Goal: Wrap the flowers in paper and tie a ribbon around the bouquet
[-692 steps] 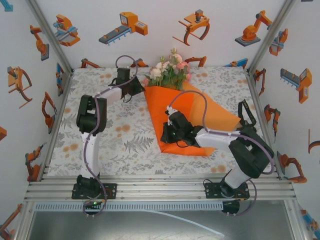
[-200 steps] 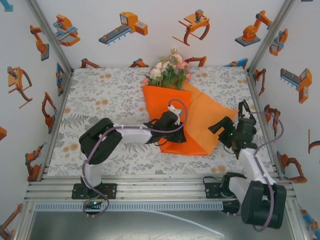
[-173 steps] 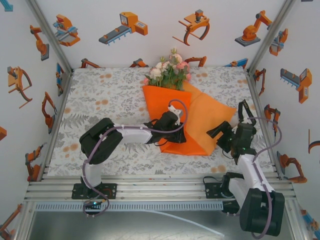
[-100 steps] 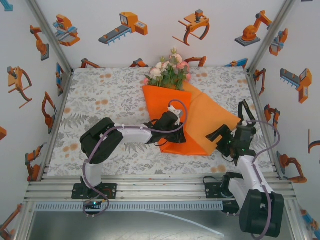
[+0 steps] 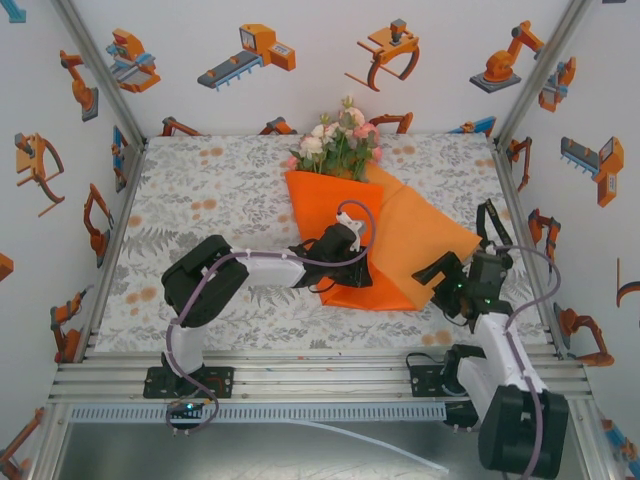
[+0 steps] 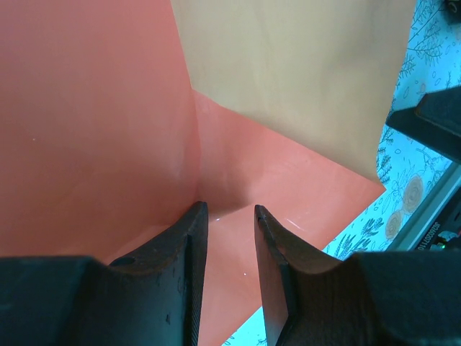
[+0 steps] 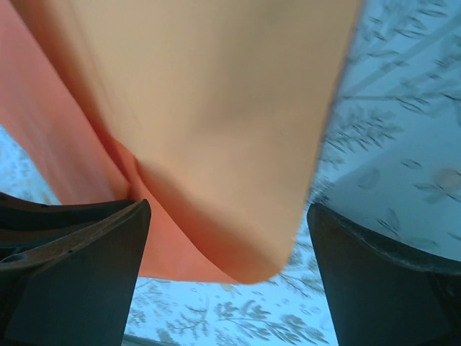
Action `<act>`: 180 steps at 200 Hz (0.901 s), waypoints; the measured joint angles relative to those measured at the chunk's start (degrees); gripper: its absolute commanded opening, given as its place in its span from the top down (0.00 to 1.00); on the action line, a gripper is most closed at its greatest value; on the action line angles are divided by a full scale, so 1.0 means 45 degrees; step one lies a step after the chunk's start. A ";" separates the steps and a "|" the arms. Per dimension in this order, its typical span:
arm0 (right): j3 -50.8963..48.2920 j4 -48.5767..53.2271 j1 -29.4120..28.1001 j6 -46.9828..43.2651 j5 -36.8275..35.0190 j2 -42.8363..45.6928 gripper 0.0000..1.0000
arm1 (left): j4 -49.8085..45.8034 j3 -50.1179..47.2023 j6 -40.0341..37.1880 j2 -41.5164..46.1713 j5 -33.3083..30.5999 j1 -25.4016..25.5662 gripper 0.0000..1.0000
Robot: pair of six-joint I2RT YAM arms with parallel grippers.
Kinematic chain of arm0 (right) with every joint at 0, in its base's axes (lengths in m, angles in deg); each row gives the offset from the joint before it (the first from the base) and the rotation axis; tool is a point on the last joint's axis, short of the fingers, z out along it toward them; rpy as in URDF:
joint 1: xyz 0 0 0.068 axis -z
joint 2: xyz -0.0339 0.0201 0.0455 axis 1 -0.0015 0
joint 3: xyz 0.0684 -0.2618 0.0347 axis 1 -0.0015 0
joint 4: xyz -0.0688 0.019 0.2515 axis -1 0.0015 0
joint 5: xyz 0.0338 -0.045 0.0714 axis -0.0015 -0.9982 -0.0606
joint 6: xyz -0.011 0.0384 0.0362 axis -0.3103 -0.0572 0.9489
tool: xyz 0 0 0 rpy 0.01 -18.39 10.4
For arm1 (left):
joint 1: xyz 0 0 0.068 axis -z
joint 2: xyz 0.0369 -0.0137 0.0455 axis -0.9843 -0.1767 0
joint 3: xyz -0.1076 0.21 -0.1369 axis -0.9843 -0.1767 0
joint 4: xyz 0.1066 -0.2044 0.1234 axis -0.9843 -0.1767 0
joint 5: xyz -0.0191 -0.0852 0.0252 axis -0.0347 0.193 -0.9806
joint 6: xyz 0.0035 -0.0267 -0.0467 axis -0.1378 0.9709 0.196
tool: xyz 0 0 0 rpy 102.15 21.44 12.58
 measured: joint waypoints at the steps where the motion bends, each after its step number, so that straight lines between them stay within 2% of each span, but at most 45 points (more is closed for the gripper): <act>1: 0.0005 -0.0107 -0.0029 0.0000 0.0034 -0.0107 0.18 | 0.0000 0.0000 0.0000 0.0000 0.0000 -0.0005 0.65; 31: 0.0189 -0.2113 -0.0646 0.0452 0.1054 -0.1865 0.20 | 0.0053 0.0000 0.0053 0.0000 0.0000 -0.0005 0.65; 52: 0.0175 -0.2633 -0.0879 0.0695 0.1564 -0.2181 0.20 | 0.0058 0.0000 0.0063 0.0000 0.0000 0.0000 0.65; 109: -0.1015 -0.0928 -0.1948 0.0860 0.1821 0.1132 0.17 | 0.0068 0.0107 0.0107 -0.0092 0.0010 -0.0005 0.65; 140: -0.1375 -0.0733 -0.2594 0.1404 0.1836 0.1744 0.17 | 0.0107 0.0175 0.0155 -0.0180 0.0024 -0.0005 0.65; 180: -0.1622 -0.0782 -0.2773 0.2186 0.1705 0.2225 0.18 | 0.0107 0.0175 0.0155 -0.0185 0.0019 -0.0005 0.65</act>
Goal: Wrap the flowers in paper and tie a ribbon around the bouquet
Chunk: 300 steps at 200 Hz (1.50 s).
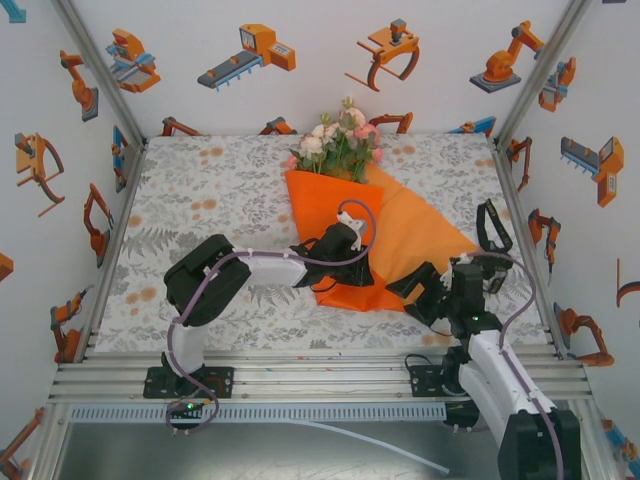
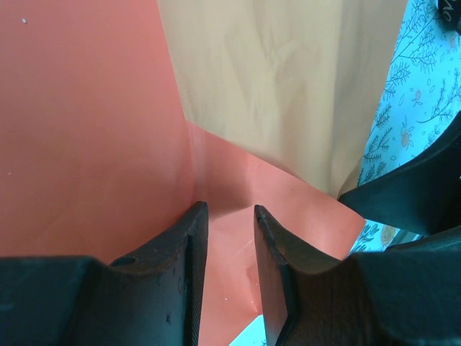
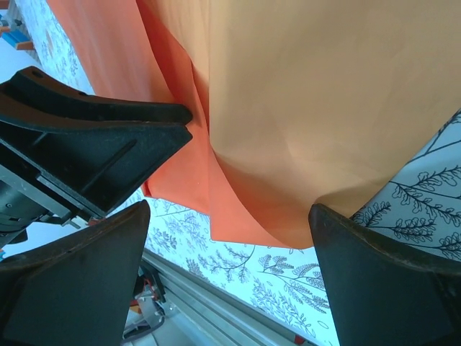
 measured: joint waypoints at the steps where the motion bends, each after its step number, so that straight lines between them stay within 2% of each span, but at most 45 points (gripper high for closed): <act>1: 0.0005 0.0034 -0.0005 0.0000 -0.0015 0.0019 0.19 | 0.0000 0.0000 0.0000 0.0000 0.0000 0.0000 0.65; 62: 0.0733 0.4323 -0.0223 0.1073 -0.2613 0.3225 0.19 | 0.0005 0.0005 0.0049 -0.0005 0.0000 0.0000 0.65; 101: 0.1209 0.6494 -0.0695 0.2293 -0.3589 0.3575 0.19 | 0.0044 0.0024 0.0087 -0.0039 0.0000 0.0000 0.65; 134: 0.1263 0.6305 -0.1132 0.3147 -0.3813 0.3079 0.19 | 0.0068 0.0107 0.0131 -0.0121 0.0034 0.0000 0.65; 163: 0.0967 0.4668 -0.1627 0.3458 -0.3876 0.1899 0.20 | 0.0087 0.0121 0.0136 -0.0131 0.0034 0.0000 0.65; 190: 0.0427 0.2210 -0.1904 0.3317 -0.3565 0.1069 0.28 | 0.0087 0.0121 0.0131 -0.0131 0.0034 0.0000 0.65; 212: 0.0034 0.1224 -0.1991 0.2764 -0.3347 0.0986 0.38 | 0.0087 0.0121 0.0136 -0.0131 0.0034 0.0000 0.65; 239: -0.0578 0.1035 -0.2025 0.2045 -0.3303 0.1763 0.55 | 0.0087 0.0121 0.0136 -0.0131 0.0039 0.0000 0.65; 260: -0.0821 0.1258 -0.2025 0.1773 -0.3337 0.2249 0.64 | 0.0087 0.0121 0.0141 -0.0131 0.0034 0.0000 0.65; 300: -0.0729 0.1554 -0.2030 0.1263 -0.3381 0.2506 0.91 | 0.0087 0.0126 0.0151 -0.0131 0.0039 0.0005 0.65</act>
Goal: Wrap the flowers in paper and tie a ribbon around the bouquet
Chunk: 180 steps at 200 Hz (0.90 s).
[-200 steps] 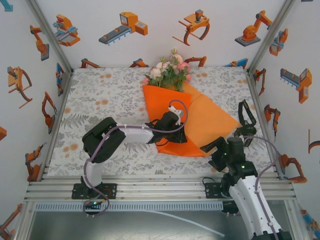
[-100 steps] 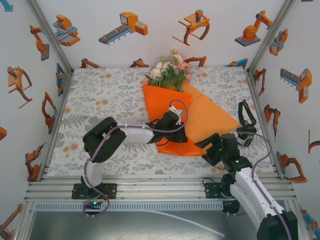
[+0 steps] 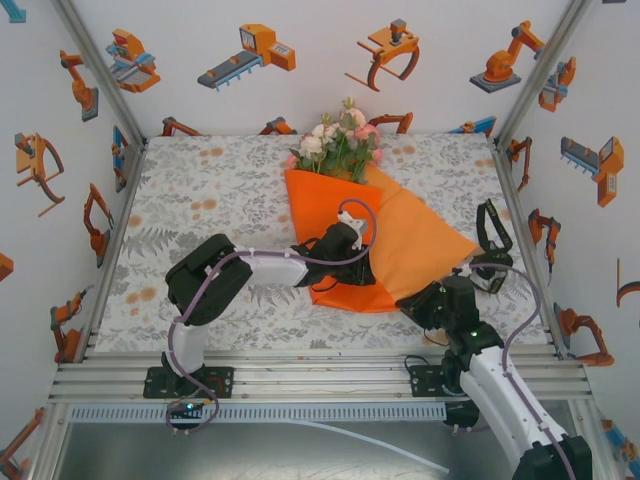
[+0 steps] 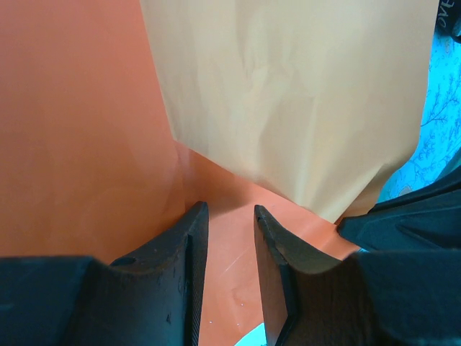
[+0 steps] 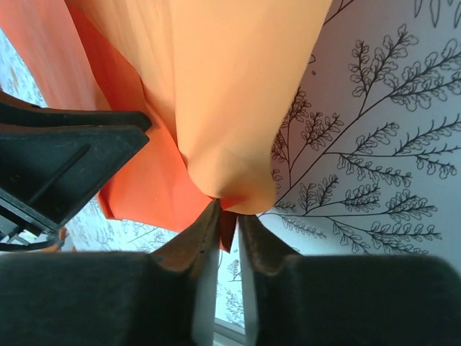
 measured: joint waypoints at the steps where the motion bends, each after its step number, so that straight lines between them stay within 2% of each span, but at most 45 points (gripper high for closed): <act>1: 0.0000 0.0019 0.0005 0.0010 0.0000 0.0000 0.92 | 0.0000 0.0000 0.0000 0.0000 0.0000 0.0000 0.65; 13: 0.0078 0.0180 0.0005 -0.0136 0.0005 0.0000 1.00 | 0.0000 0.0000 0.0024 0.0000 0.0000 -0.0005 0.65; 56: 0.0699 0.0379 -0.0044 -0.0544 -0.0010 -0.0685 1.00 | -0.0364 0.0029 0.0015 0.0389 -0.0010 -0.0073 0.65; 89: 0.1137 0.0321 -0.0044 -0.0899 -0.0049 -0.1617 1.00 | -0.0801 -0.0019 -0.0078 0.2030 -0.0267 -0.0262 0.65; 127: 0.1540 0.0500 -0.0053 -0.1365 -0.0044 -0.1991 1.00 | -0.1316 -0.0151 -0.0505 0.3740 -0.1239 -0.0491 0.65; 180: 0.2875 0.0831 -0.0058 -0.2268 0.0219 -0.2404 1.00 | -0.2098 -0.1258 -0.0758 0.3419 -0.2302 -0.0899 0.66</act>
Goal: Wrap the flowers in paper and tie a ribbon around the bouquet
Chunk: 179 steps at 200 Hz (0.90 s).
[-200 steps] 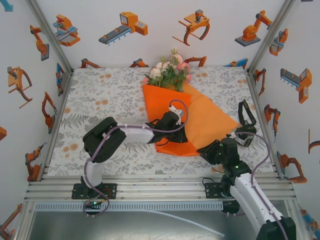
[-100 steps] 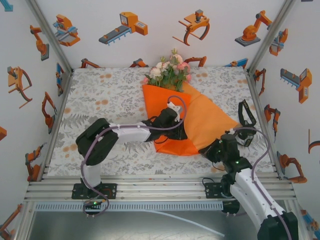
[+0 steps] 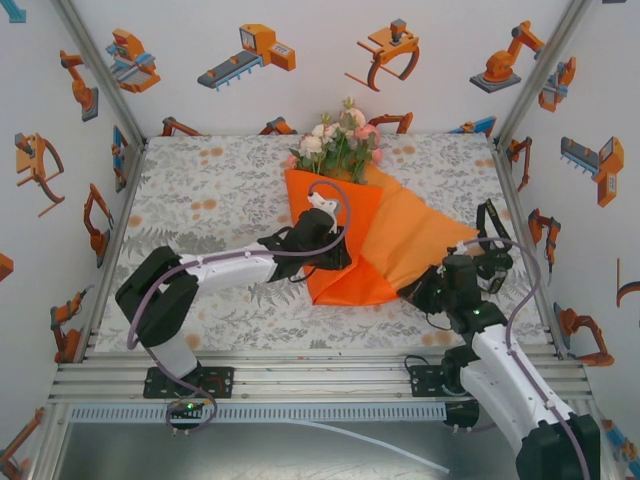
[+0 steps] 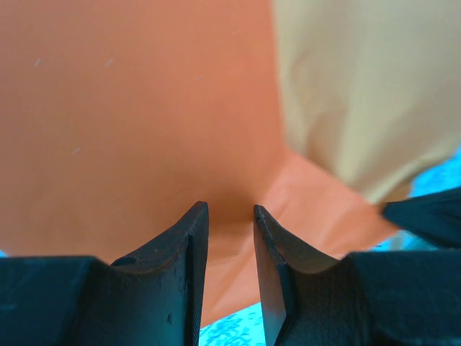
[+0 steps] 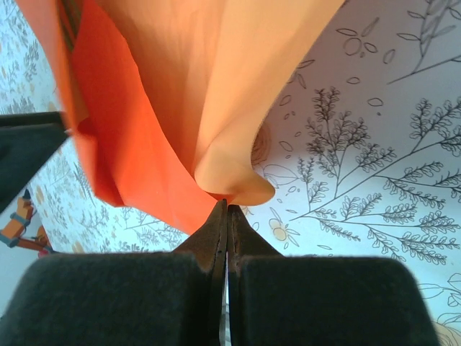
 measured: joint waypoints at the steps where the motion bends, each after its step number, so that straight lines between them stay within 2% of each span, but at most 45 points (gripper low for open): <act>1: 0.0019 0.0005 0.0000 -0.0015 0.0005 -0.0015 1.00 | 0.0000 -0.0010 0.0000 -0.0015 0.0000 -0.0005 0.66; 45: 0.1783 0.0763 -0.0374 -0.1520 0.0277 -0.1069 1.00 | 0.0219 -0.0126 0.0078 -0.1054 0.0282 -0.0058 0.67; 58: 0.2409 0.0806 -0.0665 -0.1957 0.0345 -0.1515 0.96 | 0.0398 -0.0126 0.0146 -0.1248 0.0413 -0.0058 0.67; 101: 0.4041 -0.0078 -0.2841 -0.2958 0.0646 -0.4099 0.76 | 0.0685 -0.0126 0.0311 -0.1496 0.0636 -0.0058 0.67; 122: 0.4430 -0.0806 -0.3871 -0.3172 0.0714 -0.5595 0.53 | 0.0738 -0.0126 0.0316 -0.1496 0.0636 -0.0058 0.67; 130: 0.4454 -0.0952 -0.4056 -0.3157 0.0641 -0.5955 0.47 | 0.0748 -0.0131 0.0316 -0.1496 0.0641 -0.0058 0.67; 163: 0.4177 -0.0699 -0.4090 -0.3031 -0.0850 -0.5440 0.32 | 0.0855 -0.0126 0.0316 -0.1496 0.0675 -0.0058 0.67; 179: 0.3706 -0.0646 -0.4080 -0.2919 -0.1651 -0.4716 0.34 | 0.0928 -0.0131 0.0316 -0.1515 0.0699 -0.0058 0.67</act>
